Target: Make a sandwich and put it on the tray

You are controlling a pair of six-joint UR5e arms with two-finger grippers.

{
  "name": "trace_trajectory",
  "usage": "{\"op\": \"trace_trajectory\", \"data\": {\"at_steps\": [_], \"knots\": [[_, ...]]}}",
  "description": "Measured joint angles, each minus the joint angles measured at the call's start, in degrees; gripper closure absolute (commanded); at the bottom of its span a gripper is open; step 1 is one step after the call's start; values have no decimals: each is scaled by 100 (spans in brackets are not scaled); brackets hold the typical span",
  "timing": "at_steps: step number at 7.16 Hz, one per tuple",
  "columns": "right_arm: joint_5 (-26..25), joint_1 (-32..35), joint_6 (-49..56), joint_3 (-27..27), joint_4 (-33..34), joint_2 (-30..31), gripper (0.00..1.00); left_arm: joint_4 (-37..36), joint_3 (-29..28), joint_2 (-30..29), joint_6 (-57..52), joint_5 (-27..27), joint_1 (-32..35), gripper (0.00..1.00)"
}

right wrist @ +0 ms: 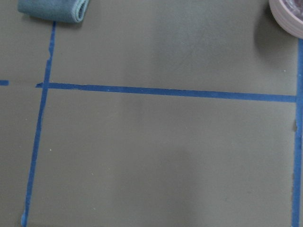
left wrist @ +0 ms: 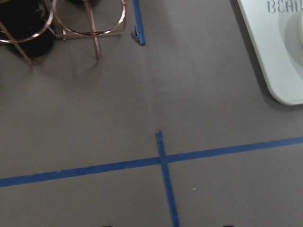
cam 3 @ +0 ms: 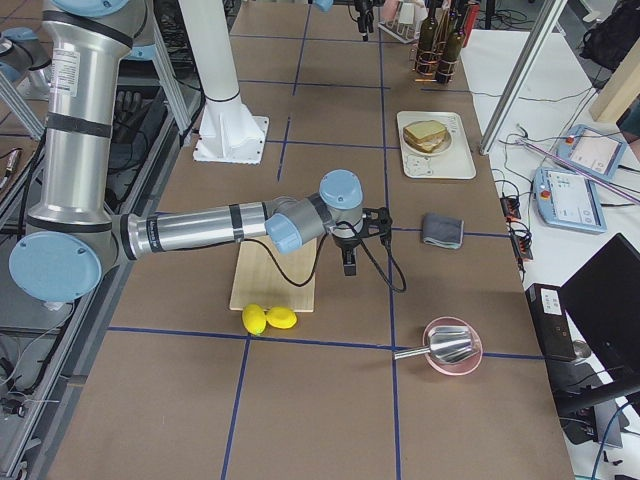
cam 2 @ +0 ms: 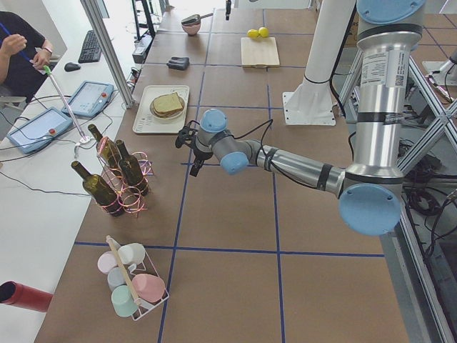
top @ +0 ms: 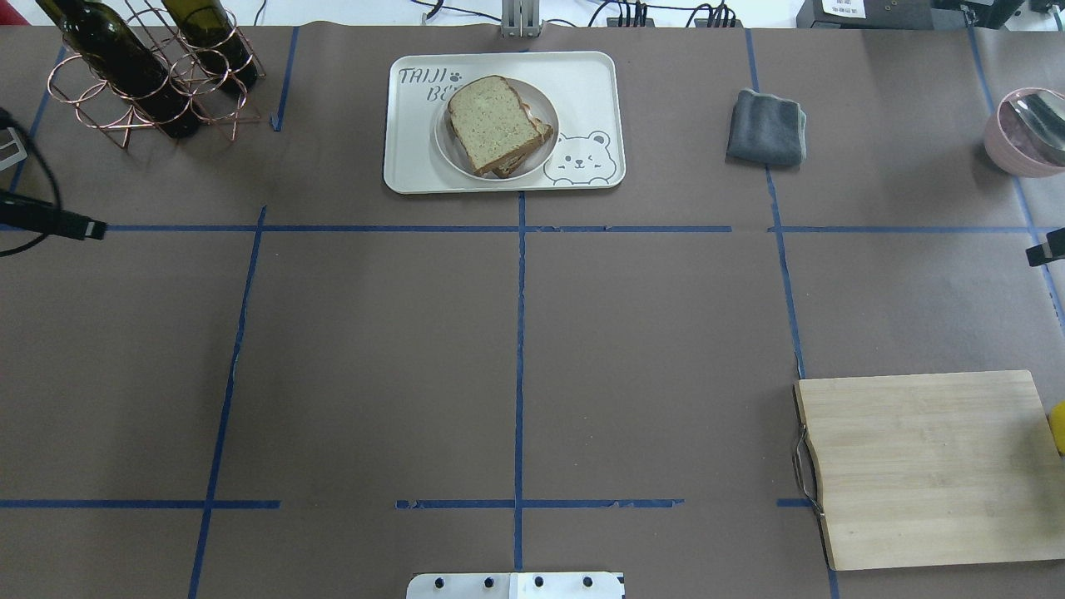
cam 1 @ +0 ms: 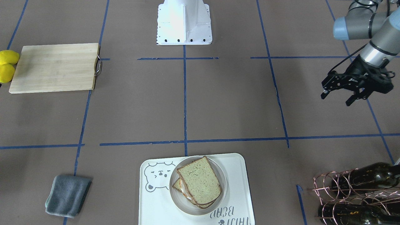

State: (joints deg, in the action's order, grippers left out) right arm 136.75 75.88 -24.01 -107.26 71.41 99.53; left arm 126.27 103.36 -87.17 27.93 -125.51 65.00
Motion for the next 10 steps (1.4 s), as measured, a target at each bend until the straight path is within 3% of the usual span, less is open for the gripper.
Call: {"op": "trace_trajectory", "data": {"at_steps": [2,4,6,9,10], "knots": [[258,457,1029,-39,553,332,0,-221,-1,652,-1659,-457,806,0],[253,576,1392,-93,654,738,0,-1066,33,929,-2533,-746,1316,0],[128,577,1502,-106,683,954,0,-1809,-58,989,-2846,-815,1557,0],[67,435,1521,-65,744,972,0,-3542,204,760,-3879,-800,1848,0],[56,450,1521,-66,849,945,0,-3744,233,691,-4130,-792,2064,0]]}}
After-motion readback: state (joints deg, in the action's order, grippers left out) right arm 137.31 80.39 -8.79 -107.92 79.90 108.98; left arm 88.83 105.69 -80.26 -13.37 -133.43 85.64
